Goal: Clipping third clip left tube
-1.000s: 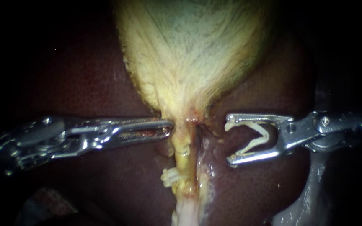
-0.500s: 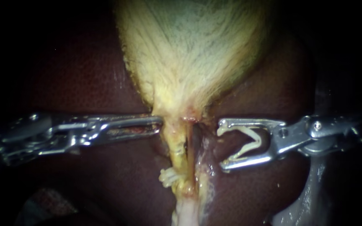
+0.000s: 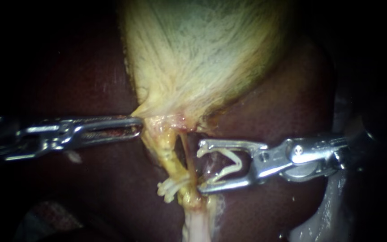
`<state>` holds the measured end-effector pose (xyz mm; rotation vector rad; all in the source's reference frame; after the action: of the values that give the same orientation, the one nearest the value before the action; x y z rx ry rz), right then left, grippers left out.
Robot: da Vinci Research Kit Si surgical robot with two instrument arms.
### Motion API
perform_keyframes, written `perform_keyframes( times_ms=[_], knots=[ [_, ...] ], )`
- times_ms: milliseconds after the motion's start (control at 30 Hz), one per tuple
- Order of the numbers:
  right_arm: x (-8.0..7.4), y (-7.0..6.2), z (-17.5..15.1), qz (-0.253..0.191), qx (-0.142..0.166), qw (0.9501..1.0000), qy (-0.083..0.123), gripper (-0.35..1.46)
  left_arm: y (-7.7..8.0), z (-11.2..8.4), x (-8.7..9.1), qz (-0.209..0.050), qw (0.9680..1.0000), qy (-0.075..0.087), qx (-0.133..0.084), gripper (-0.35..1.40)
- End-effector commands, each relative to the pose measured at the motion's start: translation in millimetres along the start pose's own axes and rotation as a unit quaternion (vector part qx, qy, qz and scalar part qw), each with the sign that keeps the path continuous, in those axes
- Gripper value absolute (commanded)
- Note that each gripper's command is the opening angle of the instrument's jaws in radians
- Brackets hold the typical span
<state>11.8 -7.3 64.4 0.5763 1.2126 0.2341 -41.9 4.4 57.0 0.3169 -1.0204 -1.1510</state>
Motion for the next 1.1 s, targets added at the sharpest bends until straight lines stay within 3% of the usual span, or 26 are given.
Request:
perform_keyframes(
  times_ms=[33,233,533,733,1100],
  knots=[
    [-0.3,0.2,0.2,0.002,-0.001,1.0000,0.000,0.60,-0.1,-0.1,0.0,0.000,1.0000,0.000,-0.001,-0.35],
    [-1.9,1.3,2.1,0.013,0.001,0.9999,-0.001,0.60,-0.6,-0.4,0.0,-0.001,1.0000,-0.002,-0.001,-0.35],
    [-3.3,1.7,5.2,0.020,0.011,0.9997,-0.002,0.60,-0.9,-0.4,-0.1,-0.001,1.0000,-0.002,-0.002,-0.35],
    [-3.7,1.8,6.3,0.018,0.017,0.9997,-0.003,0.60,-1.2,-0.4,-0.1,-0.001,1.0000,-0.003,-0.003,-0.35],
    [-3.4,1.3,5.1,0.019,0.020,0.9996,-0.003,0.60,-1.1,-0.3,-0.1,-0.001,1.0000,-0.003,-0.003,-0.35]
  ],
)
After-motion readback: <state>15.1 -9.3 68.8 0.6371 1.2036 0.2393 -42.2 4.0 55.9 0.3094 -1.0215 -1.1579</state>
